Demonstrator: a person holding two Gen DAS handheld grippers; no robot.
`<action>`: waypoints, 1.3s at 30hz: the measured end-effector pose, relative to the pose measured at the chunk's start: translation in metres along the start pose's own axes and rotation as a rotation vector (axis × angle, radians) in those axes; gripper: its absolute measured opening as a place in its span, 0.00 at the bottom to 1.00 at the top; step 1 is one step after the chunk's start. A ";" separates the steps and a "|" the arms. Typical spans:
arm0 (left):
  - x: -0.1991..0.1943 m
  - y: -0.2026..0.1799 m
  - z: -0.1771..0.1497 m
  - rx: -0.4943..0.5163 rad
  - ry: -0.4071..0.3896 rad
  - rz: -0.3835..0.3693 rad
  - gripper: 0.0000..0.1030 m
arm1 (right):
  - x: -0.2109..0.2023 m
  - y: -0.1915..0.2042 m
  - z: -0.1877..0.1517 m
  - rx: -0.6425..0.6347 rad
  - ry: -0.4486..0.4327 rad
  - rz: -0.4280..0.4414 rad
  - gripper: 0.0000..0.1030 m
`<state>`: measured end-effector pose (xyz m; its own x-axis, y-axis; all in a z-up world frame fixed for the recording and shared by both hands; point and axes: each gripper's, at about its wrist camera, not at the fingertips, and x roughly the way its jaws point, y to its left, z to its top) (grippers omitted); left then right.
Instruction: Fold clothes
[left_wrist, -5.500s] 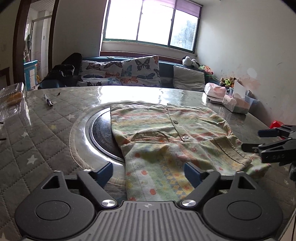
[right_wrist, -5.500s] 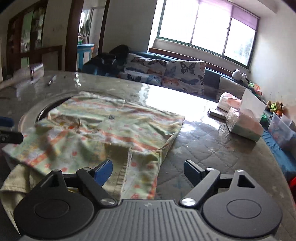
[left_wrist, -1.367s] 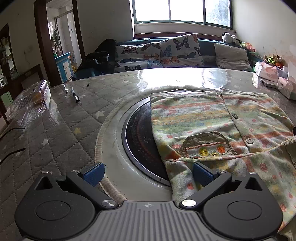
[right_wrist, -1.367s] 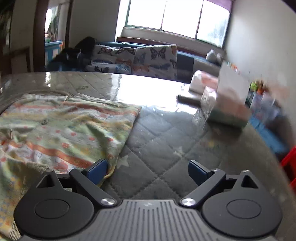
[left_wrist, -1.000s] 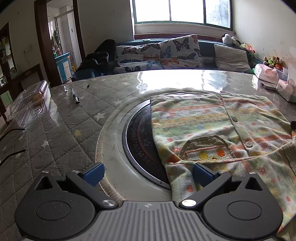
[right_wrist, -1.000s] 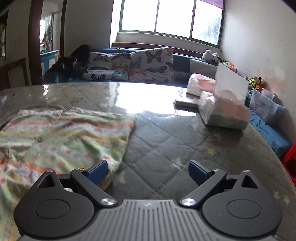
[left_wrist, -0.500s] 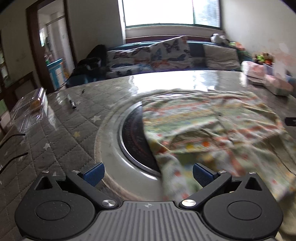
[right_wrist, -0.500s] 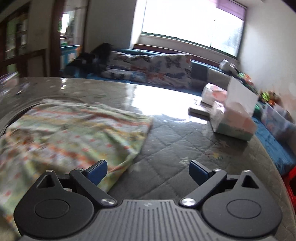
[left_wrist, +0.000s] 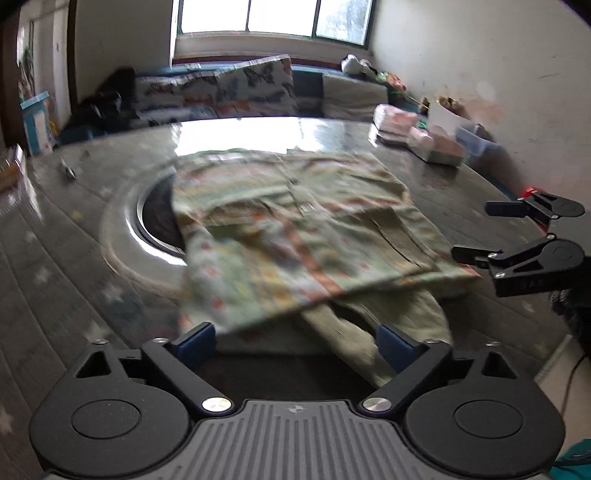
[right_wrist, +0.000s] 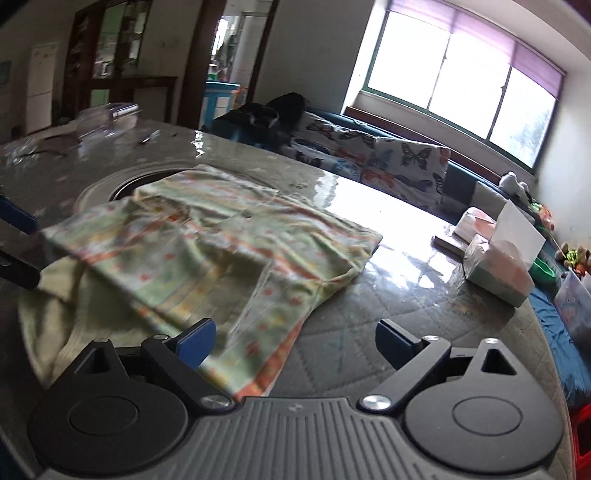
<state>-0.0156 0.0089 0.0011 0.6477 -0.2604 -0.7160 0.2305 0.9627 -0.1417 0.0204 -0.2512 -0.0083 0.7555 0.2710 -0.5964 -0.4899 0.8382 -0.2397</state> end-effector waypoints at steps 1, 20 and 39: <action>0.001 -0.001 -0.002 -0.002 0.015 -0.016 0.80 | -0.002 0.002 -0.002 -0.009 0.002 0.002 0.90; -0.003 -0.012 0.041 0.023 -0.041 -0.202 0.10 | -0.020 0.066 -0.014 -0.334 -0.056 0.174 0.74; -0.020 0.030 0.027 0.098 -0.149 -0.100 0.69 | 0.026 0.023 0.032 0.050 -0.030 0.333 0.16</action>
<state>-0.0022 0.0407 0.0302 0.7166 -0.3698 -0.5914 0.3641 0.9215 -0.1350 0.0426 -0.2097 -0.0053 0.5699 0.5472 -0.6130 -0.6906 0.7232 0.0034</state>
